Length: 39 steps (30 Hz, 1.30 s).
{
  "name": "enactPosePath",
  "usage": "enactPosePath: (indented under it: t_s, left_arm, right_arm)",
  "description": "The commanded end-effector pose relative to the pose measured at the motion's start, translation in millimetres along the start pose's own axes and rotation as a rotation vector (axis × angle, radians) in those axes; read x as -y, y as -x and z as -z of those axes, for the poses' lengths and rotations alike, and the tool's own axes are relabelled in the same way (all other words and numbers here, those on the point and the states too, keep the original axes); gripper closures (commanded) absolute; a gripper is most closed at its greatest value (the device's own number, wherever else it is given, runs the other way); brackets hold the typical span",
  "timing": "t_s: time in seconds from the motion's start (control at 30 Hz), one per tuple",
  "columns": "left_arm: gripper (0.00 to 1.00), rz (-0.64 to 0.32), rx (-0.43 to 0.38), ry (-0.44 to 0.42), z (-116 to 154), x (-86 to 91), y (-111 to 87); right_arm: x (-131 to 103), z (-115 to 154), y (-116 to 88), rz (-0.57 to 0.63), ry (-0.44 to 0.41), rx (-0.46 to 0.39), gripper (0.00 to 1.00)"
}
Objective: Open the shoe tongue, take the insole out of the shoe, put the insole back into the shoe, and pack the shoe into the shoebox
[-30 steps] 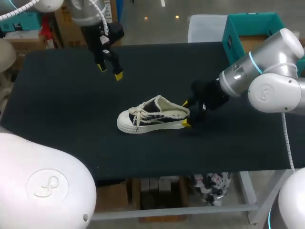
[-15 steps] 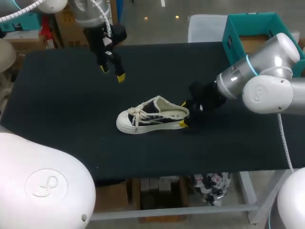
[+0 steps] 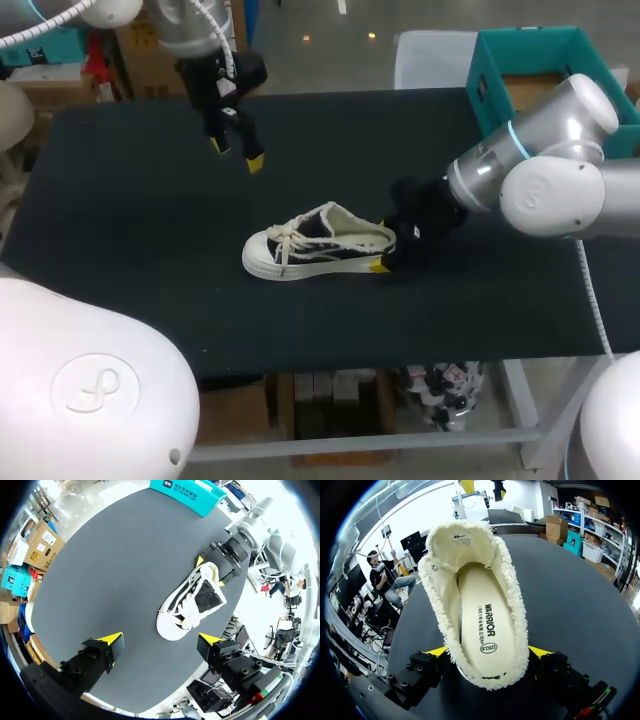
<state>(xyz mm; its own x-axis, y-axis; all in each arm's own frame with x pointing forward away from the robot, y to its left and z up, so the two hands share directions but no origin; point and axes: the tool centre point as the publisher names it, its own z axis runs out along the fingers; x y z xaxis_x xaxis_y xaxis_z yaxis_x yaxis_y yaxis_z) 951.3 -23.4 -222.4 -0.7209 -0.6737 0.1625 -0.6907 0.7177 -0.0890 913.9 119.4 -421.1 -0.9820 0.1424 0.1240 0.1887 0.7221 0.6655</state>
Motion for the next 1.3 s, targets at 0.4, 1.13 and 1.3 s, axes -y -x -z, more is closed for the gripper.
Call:
enactPosePath:
  t_s: [0.4, 1.13, 1.3]
  left_arm:
    - [0.00, 0.024, -0.018, 0.007, -6, 6.4, 2.1]
    - [0.00, 0.044, -0.012, 0.025, -8, 15.7, -16.6]
    - [0.00, 0.055, -0.013, 0.033, -9, 14.9, -19.7]
  right_arm:
    - [-1, -9, 3, 0.012, 0.031, -0.018, 1.00]
    - [1, -11, 2, 0.018, 0.066, -0.012, 1.00]
    - [-1, -13, 1, 0.017, 0.066, -0.010, 1.00]
